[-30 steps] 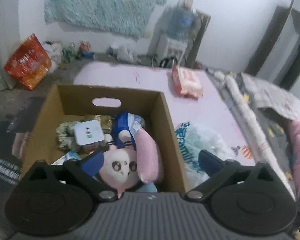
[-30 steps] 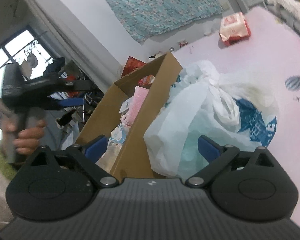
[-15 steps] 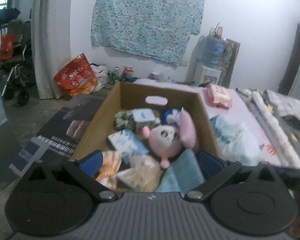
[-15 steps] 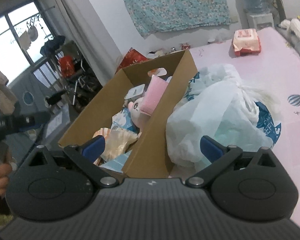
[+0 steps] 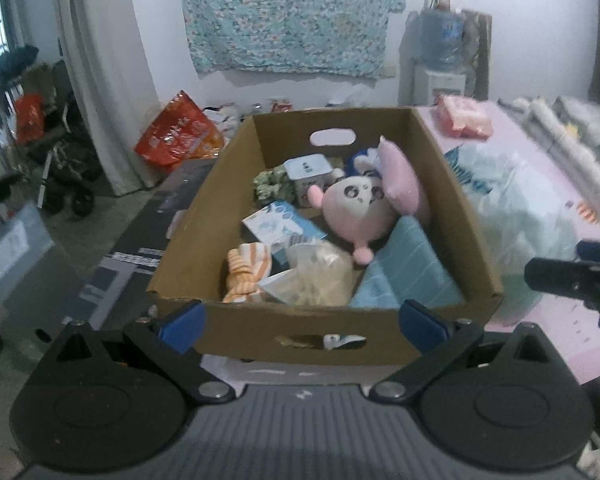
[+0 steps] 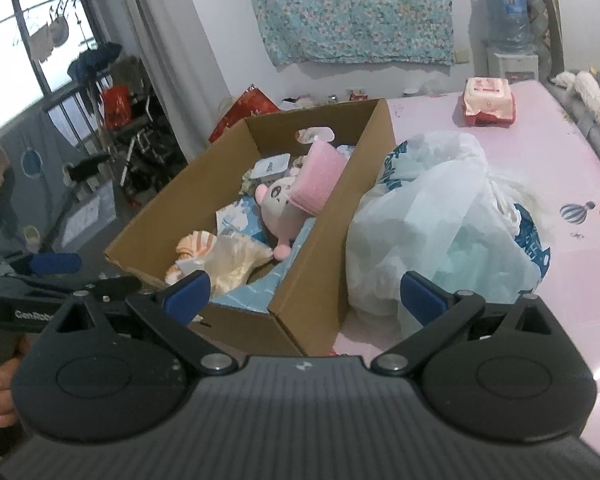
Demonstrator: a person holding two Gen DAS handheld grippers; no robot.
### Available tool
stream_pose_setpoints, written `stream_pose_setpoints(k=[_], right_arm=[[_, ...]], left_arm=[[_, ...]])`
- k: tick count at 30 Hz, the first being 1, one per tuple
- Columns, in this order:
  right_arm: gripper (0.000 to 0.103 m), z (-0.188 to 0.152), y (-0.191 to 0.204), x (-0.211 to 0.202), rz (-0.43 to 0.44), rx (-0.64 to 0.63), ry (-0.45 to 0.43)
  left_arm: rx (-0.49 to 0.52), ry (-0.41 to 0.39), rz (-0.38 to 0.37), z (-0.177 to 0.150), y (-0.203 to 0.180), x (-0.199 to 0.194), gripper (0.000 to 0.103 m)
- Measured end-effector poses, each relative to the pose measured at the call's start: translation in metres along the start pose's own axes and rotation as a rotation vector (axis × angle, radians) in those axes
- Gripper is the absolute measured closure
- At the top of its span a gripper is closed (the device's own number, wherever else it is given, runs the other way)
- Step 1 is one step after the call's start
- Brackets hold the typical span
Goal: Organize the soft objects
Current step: 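Withdraw both tools from the box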
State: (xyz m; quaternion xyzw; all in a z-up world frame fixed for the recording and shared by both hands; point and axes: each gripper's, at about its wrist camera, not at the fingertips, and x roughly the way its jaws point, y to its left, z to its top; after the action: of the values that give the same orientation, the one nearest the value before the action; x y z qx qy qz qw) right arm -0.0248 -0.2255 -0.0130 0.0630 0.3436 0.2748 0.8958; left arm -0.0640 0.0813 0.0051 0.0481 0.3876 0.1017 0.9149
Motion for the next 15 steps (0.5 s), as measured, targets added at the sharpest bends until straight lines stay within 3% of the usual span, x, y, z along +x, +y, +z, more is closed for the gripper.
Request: stream_pose_setpoints(k=[4,15], right_arm=[[0.001,-0.001,0.010,-0.002,-0.057,-0.046,-0.007],[0.001,-0.001,0.031,-0.011,-0.217,-0.179,-0.061]], left_arm=[[-0.005,0.012,0.023,-0.004,-0.001,0.004,0.000],[-0.114,0.055,-0.005,-0.010,0.021,0.014,0.000]])
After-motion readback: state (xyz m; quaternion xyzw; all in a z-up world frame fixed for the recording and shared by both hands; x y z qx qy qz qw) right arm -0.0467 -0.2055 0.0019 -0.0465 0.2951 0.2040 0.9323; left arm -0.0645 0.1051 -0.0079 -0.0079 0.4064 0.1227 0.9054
